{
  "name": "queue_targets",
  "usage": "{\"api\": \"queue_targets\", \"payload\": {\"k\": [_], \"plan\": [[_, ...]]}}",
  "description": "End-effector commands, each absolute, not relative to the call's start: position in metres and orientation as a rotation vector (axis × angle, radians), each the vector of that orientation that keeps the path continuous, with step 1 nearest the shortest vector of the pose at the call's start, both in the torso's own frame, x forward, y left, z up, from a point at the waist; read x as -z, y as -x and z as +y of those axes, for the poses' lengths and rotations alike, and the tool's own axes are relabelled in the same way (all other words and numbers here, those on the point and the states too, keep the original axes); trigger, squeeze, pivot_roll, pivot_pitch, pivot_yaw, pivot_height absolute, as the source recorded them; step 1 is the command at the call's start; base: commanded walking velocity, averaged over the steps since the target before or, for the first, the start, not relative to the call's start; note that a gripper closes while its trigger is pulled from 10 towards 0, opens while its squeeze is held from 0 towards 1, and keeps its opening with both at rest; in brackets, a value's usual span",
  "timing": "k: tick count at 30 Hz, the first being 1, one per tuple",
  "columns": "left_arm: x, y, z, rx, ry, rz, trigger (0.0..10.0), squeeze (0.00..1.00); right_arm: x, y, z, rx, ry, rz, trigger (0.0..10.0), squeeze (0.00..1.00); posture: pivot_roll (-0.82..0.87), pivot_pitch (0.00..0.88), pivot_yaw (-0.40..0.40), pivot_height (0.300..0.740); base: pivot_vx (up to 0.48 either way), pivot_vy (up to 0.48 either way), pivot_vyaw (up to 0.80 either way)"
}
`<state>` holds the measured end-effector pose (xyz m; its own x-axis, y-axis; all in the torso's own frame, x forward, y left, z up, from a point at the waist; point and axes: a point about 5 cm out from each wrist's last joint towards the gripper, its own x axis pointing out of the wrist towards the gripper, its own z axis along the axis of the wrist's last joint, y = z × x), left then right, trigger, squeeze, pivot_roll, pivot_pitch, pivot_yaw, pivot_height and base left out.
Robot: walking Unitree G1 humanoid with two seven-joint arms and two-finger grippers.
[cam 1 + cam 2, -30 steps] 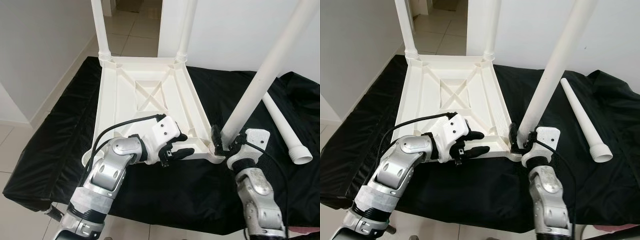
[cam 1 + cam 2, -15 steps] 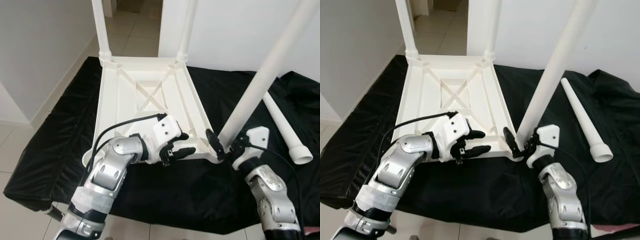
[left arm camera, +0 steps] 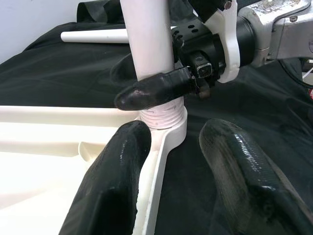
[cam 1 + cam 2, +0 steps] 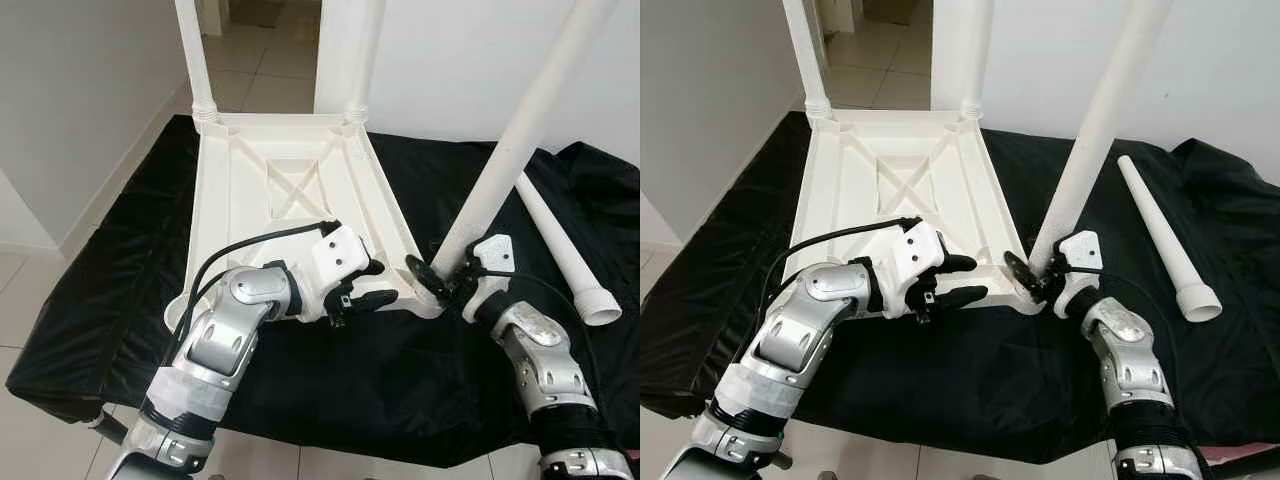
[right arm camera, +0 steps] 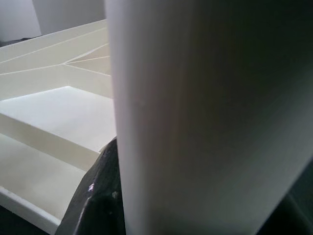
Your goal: Building children table
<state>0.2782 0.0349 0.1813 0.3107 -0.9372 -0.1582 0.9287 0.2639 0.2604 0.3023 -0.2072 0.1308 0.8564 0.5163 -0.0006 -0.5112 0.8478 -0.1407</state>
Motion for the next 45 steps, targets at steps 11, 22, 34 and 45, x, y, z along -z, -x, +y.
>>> {"api": "queue_targets", "payload": {"k": [11, 22, 34, 45], "plan": [[-0.184, -0.285, 0.036, 1.159, -0.336, -0.048, 10.0, 0.00, -0.124, -0.301, -0.214, -0.565, 0.121, -0.027, 10.0, 0.00, -0.06, 0.000, -0.035, 0.740, 0.000, 0.000, 0.00], [-0.185, -0.285, 0.036, 1.160, -0.333, -0.052, 10.0, 0.00, -0.133, -0.292, -0.203, -0.297, 0.027, -0.076, 10.0, 0.00, -0.07, 0.000, -0.034, 0.740, 0.000, 0.000, 0.00], [-0.186, -0.288, 0.034, 1.172, -0.333, -0.053, 10.0, 0.00, -0.115, -0.268, -0.163, 0.310, -0.127, 0.017, 10.0, 0.00, -0.08, 0.000, -0.004, 0.740, 0.000, 0.000, 0.00], [-0.189, -0.291, 0.033, 1.179, -0.340, -0.060, 10.0, 0.00, -0.127, -0.267, -0.154, 0.273, -0.125, 0.009, 10.0, 0.00, -0.08, 0.000, -0.007, 0.740, 0.000, 0.000, 0.00]]}}
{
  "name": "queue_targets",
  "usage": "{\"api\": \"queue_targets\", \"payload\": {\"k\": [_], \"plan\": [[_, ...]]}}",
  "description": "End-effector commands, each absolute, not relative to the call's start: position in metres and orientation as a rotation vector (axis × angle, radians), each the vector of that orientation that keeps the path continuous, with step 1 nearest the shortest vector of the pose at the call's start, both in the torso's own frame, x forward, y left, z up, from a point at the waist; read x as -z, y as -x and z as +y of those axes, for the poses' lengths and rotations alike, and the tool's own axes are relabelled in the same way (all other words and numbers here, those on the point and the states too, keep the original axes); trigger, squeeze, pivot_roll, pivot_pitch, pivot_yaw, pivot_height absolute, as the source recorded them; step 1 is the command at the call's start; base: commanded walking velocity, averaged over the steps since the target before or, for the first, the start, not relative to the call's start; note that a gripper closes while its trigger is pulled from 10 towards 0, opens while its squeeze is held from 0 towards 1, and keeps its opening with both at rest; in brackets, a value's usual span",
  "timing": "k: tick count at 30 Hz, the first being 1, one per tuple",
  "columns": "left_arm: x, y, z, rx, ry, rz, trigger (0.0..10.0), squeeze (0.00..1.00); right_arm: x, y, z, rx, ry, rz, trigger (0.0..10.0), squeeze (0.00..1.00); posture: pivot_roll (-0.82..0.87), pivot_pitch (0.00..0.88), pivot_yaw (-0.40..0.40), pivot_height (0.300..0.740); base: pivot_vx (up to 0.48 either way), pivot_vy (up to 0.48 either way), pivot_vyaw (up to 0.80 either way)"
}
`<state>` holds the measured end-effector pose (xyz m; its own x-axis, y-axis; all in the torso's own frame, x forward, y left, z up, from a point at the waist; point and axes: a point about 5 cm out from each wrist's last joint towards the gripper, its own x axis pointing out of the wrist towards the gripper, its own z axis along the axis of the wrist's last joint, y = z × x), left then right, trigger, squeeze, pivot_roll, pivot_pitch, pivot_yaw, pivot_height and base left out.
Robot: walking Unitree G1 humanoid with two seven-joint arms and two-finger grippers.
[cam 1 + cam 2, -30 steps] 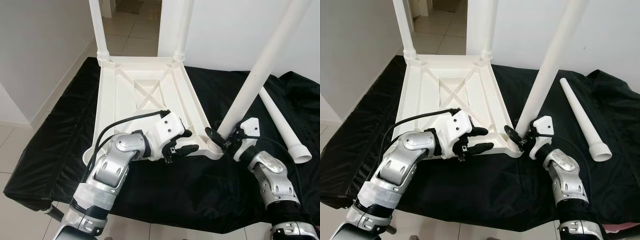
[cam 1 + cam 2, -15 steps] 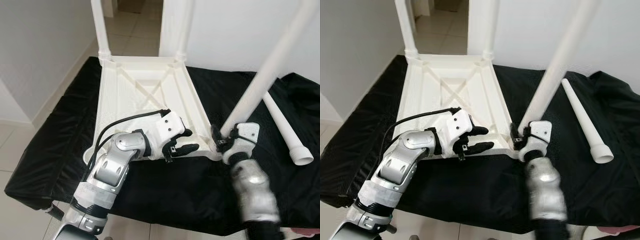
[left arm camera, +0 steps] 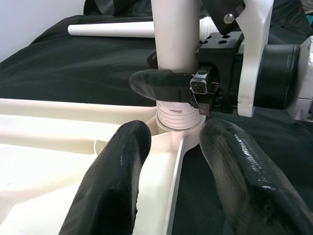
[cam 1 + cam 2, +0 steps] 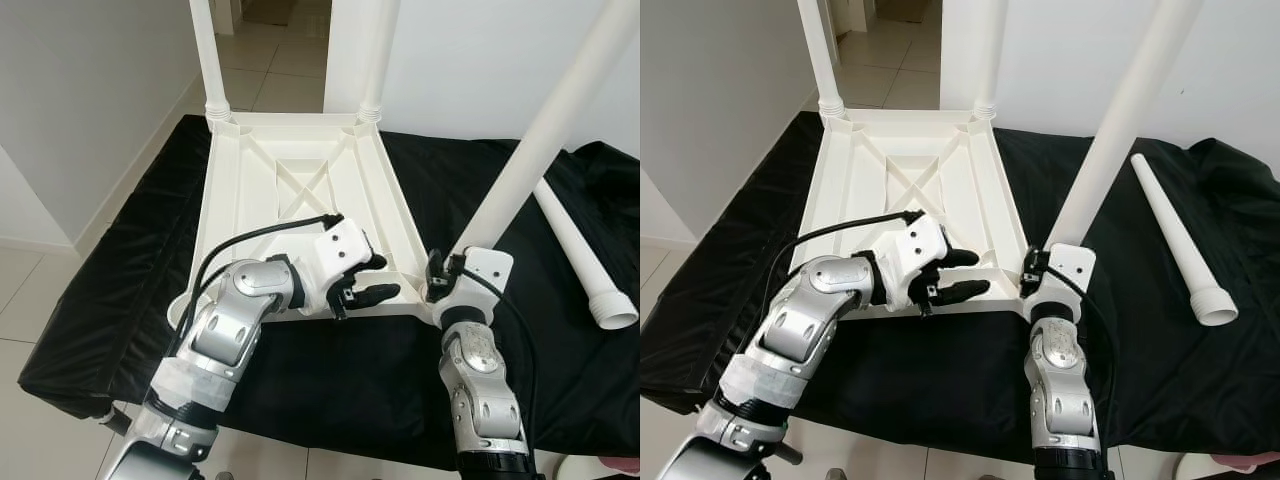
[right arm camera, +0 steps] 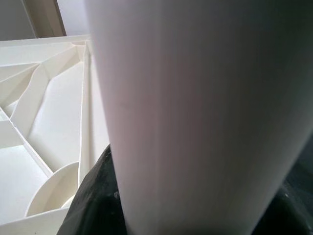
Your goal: Building children table
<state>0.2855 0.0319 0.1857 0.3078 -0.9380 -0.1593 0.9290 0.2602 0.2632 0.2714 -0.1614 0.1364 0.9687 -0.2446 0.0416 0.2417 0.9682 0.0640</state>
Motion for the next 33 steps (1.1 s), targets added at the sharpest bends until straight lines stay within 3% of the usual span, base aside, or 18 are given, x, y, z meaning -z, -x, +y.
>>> {"api": "queue_targets", "payload": {"k": [1, 6, 7, 9, 10, 25, 26, 27, 33], "plan": [[-0.189, -0.290, 0.033, 1.176, -0.339, -0.060, 10.0, 0.00, -0.128, -0.267, -0.154, 0.270, -0.114, 0.006, 10.0, 0.00, -0.08, 0.000, -0.010, 0.740, 0.000, 0.000, 0.00], [-0.189, -0.290, 0.034, 1.171, -0.334, -0.060, 10.0, 0.00, -0.131, -0.267, -0.152, 0.283, -0.092, 0.002, 10.0, 0.00, -0.07, 0.000, -0.011, 0.740, 0.000, 0.000, 0.00], [-0.189, -0.289, 0.034, 1.170, -0.333, -0.059, 10.0, 0.00, -0.133, -0.267, -0.153, 0.278, -0.089, -0.011, 10.0, 0.40, -0.07, 0.000, -0.012, 0.740, 0.000, 0.000, 0.00], [-0.188, -0.289, 0.034, 1.169, -0.333, -0.059, 10.0, 0.00, -0.134, -0.266, -0.153, 0.272, -0.088, -0.021, 10.0, 0.40, -0.07, 0.000, -0.012, 0.740, 0.000, 0.000, 0.00], [-0.188, -0.288, 0.034, 1.168, -0.332, -0.058, 10.0, 0.00, -0.135, -0.266, -0.154, 0.264, -0.087, -0.031, 10.0, 1.00, -0.07, 0.000, -0.012, 0.740, 0.000, 0.000, 0.00], [-0.187, -0.287, 0.032, 1.173, -0.328, -0.056, 10.0, 0.00, -0.140, -0.261, -0.176, 0.070, -0.038, -0.085, 10.0, 1.00, -0.09, 0.000, -0.007, 0.740, 0.000, 0.000, 0.00], [-0.187, -0.287, 0.032, 1.174, -0.329, -0.056, 10.0, 0.00, -0.142, -0.262, -0.178, 0.017, -0.030, -0.104, 10.0, 0.47, -0.09, 0.000, -0.006, 0.740, 0.000, 0.000, 0.00], [-0.187, -0.287, 0.031, 1.176, -0.329, -0.057, 10.0, 0.00, -0.143, -0.262, -0.181, -0.030, -0.010, -0.123, 10.0, 0.00, -0.09, 0.000, -0.006, 0.740, 0.000, 0.000, 0.00], [-0.183, -0.283, 0.032, 1.209, -0.344, -0.056, 10.0, 0.00, -0.142, -0.267, -0.192, -0.168, 0.032, -0.137, 10.0, 0.00, -0.09, 0.000, -0.009, 0.740, 0.000, 0.000, 0.00]]}}
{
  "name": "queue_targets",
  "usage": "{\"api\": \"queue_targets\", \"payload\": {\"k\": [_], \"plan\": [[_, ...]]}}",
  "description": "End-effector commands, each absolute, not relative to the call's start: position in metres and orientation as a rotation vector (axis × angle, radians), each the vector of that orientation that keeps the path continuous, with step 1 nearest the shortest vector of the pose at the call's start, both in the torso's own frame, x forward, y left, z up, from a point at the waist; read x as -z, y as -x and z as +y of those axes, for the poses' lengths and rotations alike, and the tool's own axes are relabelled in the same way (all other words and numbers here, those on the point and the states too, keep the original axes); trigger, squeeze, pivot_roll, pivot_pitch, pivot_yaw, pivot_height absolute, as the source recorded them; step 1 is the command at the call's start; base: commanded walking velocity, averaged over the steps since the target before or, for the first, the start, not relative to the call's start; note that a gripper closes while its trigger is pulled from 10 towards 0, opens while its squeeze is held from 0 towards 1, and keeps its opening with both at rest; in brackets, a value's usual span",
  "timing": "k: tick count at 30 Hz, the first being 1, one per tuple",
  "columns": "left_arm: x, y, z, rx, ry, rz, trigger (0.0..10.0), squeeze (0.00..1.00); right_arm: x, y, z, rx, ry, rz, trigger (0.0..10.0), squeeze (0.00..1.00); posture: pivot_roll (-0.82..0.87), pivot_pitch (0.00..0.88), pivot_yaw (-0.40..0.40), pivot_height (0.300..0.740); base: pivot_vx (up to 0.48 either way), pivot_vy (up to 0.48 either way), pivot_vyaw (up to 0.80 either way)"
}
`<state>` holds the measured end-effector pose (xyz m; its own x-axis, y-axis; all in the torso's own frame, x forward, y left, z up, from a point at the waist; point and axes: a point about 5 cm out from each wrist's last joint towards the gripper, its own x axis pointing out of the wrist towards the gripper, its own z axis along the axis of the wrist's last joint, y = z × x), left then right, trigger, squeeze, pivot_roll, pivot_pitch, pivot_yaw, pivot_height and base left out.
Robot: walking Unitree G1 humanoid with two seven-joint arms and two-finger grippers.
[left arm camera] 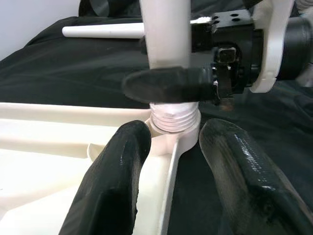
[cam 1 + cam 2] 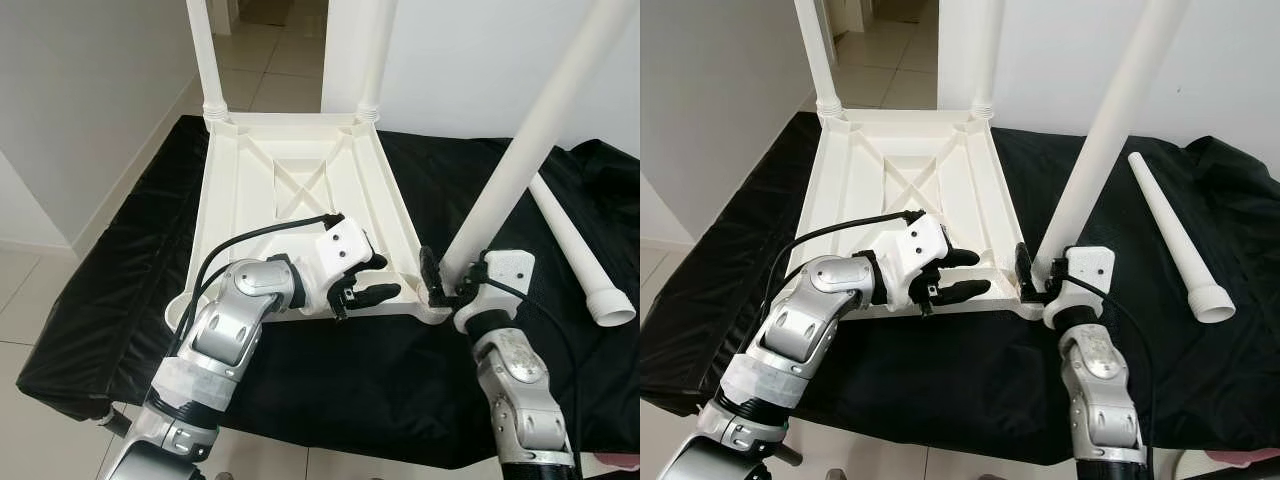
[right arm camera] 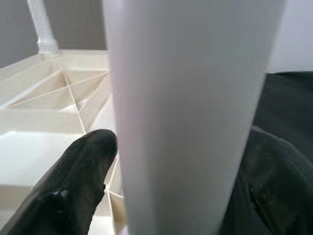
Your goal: Building children table
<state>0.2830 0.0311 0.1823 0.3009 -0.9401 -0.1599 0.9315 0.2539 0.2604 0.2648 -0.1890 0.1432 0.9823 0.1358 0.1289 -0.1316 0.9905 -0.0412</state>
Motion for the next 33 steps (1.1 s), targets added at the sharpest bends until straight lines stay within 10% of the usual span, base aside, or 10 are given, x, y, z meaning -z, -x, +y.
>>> {"api": "queue_targets", "payload": {"k": [1, 17, 18, 32, 33], "plan": [[-0.183, -0.283, 0.032, 1.209, -0.344, -0.056, 10.0, 0.00, -0.142, -0.267, -0.192, -0.168, 0.032, -0.137, 10.0, 0.00, -0.09, 0.000, -0.009, 0.740, 0.000, 0.000, 0.00], [-0.180, -0.274, 0.030, 1.294, -0.349, -0.043, 10.0, 0.00, -0.136, -0.292, -0.200, -0.473, 0.082, -0.081, 10.0, 0.00, -0.08, 0.000, -0.014, 0.740, 0.000, 0.000, 0.00], [-0.180, -0.274, 0.030, 1.293, -0.352, -0.045, 10.0, 0.00, -0.135, -0.295, -0.201, -0.487, 0.086, -0.074, 0.0, 0.00, -0.08, 0.000, -0.014, 0.740, 0.000, 0.000, 0.00], [-0.180, -0.273, 0.030, 1.292, -0.362, -0.049, 10.0, 0.00, -0.123, -0.296, -0.209, -0.541, 0.088, -0.030, 0.0, 0.00, -0.07, 0.000, -0.019, 0.740, 0.000, 0.000, 0.00], [-0.180, -0.273, 0.030, 1.293, -0.362, -0.051, 10.0, 0.00, -0.121, -0.295, -0.210, -0.547, 0.088, -0.022, 4.4, 0.00, -0.08, 0.000, -0.017, 0.740, 0.000, 0.000, 0.00]]}}
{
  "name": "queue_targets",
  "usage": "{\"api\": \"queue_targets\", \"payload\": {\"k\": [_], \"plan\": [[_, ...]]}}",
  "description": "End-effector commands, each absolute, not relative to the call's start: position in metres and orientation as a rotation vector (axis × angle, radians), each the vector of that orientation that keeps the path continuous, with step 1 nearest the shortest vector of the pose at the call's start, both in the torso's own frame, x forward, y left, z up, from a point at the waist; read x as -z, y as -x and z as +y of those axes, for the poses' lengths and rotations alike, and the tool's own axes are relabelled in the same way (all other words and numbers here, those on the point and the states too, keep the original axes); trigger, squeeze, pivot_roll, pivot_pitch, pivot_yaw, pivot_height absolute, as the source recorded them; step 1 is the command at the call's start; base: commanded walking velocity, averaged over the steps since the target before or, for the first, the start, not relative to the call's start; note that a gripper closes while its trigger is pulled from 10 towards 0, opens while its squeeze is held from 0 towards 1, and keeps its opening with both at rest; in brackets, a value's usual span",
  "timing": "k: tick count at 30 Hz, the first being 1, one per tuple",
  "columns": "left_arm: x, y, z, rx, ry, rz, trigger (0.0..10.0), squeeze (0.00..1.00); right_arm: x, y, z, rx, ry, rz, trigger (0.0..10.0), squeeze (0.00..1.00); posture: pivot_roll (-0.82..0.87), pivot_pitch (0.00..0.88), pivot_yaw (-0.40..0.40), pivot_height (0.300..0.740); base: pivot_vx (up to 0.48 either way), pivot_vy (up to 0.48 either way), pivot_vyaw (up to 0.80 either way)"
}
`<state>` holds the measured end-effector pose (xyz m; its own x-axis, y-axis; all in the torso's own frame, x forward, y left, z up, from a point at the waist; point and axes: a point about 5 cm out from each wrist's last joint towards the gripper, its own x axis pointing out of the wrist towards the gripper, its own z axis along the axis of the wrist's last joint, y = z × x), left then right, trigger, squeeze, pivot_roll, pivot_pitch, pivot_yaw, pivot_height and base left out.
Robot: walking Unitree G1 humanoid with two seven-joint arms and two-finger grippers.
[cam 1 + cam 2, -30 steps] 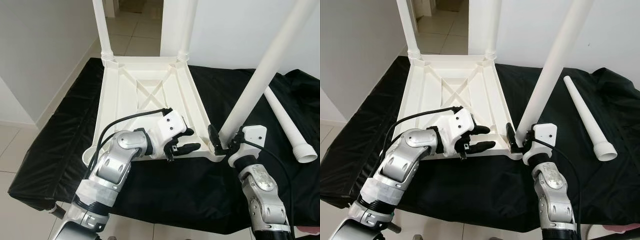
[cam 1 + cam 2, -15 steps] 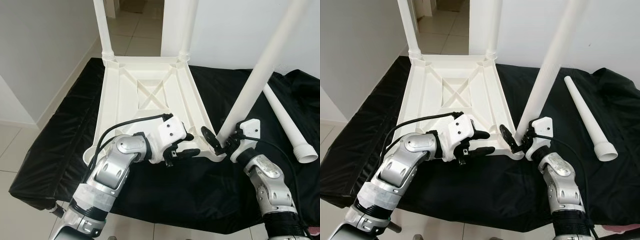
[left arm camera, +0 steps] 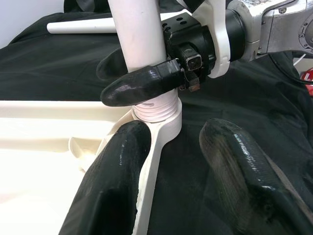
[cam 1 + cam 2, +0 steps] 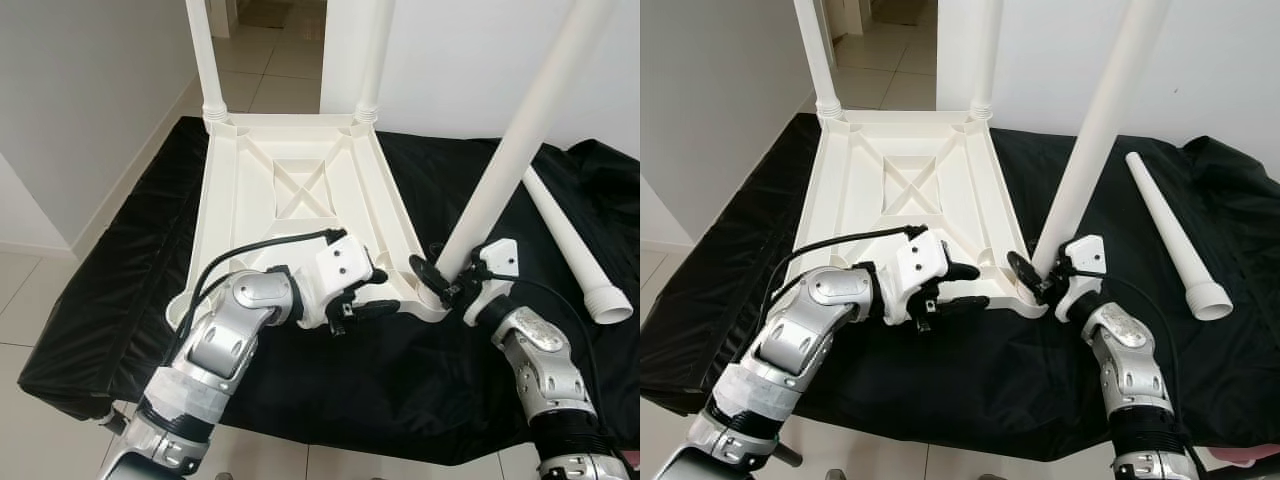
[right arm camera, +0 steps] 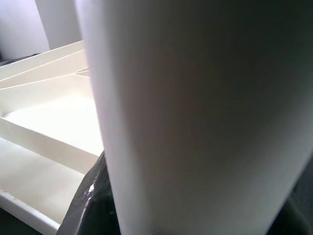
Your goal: Building children table
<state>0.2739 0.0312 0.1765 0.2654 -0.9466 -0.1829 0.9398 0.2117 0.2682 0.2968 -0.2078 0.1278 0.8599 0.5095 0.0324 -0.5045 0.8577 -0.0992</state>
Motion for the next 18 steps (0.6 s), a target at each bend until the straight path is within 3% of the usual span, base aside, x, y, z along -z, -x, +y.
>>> {"api": "queue_targets", "payload": {"k": [1, 2, 13, 15, 16, 18], "plan": [[-0.180, -0.273, 0.030, 1.293, -0.362, -0.051, 10.0, 0.00, -0.121, -0.295, -0.210, -0.547, 0.088, -0.022, 4.4, 0.00, -0.08, 0.000, -0.017, 0.740, 0.000, 0.000, 0.00], [-0.179, -0.272, 0.029, 1.295, -0.364, -0.052, 10.0, 0.00, -0.119, -0.294, -0.210, -0.540, 0.072, -0.018, 10.0, 0.00, -0.08, 0.000, -0.016, 0.740, 0.000, 0.000, 0.00], [-0.177, -0.271, 0.028, 1.299, -0.367, -0.051, 10.0, 0.00, -0.112, -0.284, -0.202, -0.384, 0.077, 0.026, 10.0, 0.00, -0.08, 0.000, -0.030, 0.740, 0.000, 0.000, 0.00], [-0.176, -0.271, 0.028, 1.295, -0.365, -0.048, 10.0, 0.00, -0.109, -0.282, -0.197, -0.200, 0.039, 0.059, 10.0, 0.00, -0.08, 0.000, -0.037, 0.740, 0.000, 0.000, 0.00], [-0.176, -0.271, 0.028, 1.295, -0.365, -0.048, 10.0, 0.00, -0.109, -0.282, -0.197, -0.200, 0.039, 0.059, 10.0, 0.00, -0.08, 0.000, -0.037, 0.740, 0.000, 0.000, 0.00], [-0.176, -0.271, 0.029, 1.293, -0.364, -0.047, 10.0, 0.00, -0.106, -0.278, -0.192, 0.027, 0.003, 0.084, 10.0, 0.00, -0.08, 0.000, -0.041, 0.740, 0.000, 0.000, 0.00]]}}
